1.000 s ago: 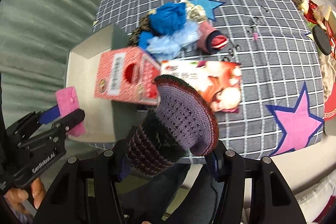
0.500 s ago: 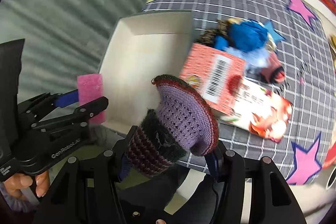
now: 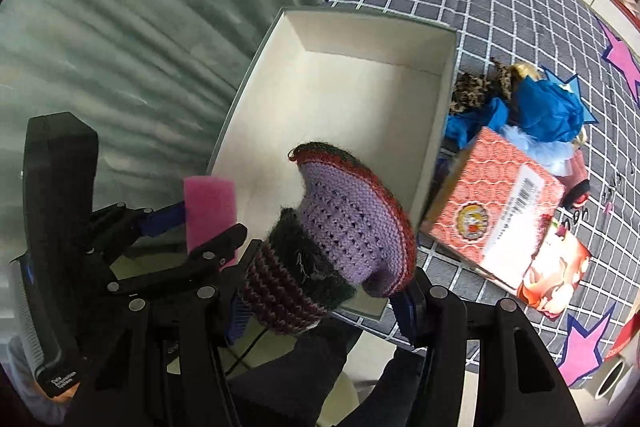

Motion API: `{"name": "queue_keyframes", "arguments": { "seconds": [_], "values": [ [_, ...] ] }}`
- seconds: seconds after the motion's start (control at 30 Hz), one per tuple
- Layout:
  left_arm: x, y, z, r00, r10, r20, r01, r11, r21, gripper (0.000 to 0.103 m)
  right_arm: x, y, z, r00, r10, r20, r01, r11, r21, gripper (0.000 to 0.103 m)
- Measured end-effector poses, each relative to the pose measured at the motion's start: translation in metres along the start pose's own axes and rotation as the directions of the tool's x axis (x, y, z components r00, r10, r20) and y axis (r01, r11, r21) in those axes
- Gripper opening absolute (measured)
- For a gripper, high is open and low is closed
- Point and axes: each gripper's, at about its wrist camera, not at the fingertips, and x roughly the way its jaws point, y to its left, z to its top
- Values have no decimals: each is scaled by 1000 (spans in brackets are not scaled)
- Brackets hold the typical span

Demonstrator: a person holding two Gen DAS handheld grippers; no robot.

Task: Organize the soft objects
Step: 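Carry the pink sponge and purple hat over the white box with both tools, then open both tools to drop the sponge and hat into the box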

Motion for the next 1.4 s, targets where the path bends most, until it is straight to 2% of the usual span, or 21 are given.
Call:
{"name": "queue_keyframes", "arguments": {
  "seconds": [0.77, 0.8, 0.83, 0.93, 1.0, 1.13, 1.2, 1.3, 1.37, 1.4],
  "values": [
    [12, -10, 6, 1000, 2, -23, -2, 1000, 9, 52, 18, -3, 3, 999, 10, -42, -10, 1000, 7, 59],
    [13, -10, 6, 1000, 2, -24, -1, 1000, 8, 54, 18, -3, 3, 999, 11, -41, -11, 1000, 6, 59],
    [13, -10, 6, 1000, 2, -25, -2, 1000, 9, 61, 18, -3, 3, 999, 13, -41, -13, 1000, 5, 59],
    [14, -12, 6, 1000, 8, -20, -7, 1000, 18, 79, 18, -3, 3, 999, 20, -40, -20, 1000, 4, 68],
    [14, -13, 7, 1000, 2, -25, -2, 1000, 11, 80, 17, -2, 3, 999, 25, -36, -25, 1000, 0, 78],
    [17, -7, 11, 999, -30, -37, 29, 999, -21, 92, 10, -6, 3, 999, 44, -1, -44, 999, 18, 101],
    [14, -4, 12, 999, -43, -27, 42, 998, -41, 103, 2, -8, 2, 998, 49, 30, -50, 998, 27, 102],
    [4, 1, 17, 991, -136, 3, 136, 987, -88, 103, -13, -14, 1, 996, 45, 72, -49, 998, 44, 102],
    [0, 6, 23, 967, -255, 9, 254, 958, -136, 103, -25, -22, 0, 992, 56, 111, -64, 995, 73, 102],
    [-1, 8, 27, 957, -289, 10, 287, 946, -151, 103, -31, -26, -1, 990, 60, 131, -72, 994, 88, 102]
  ]
}}
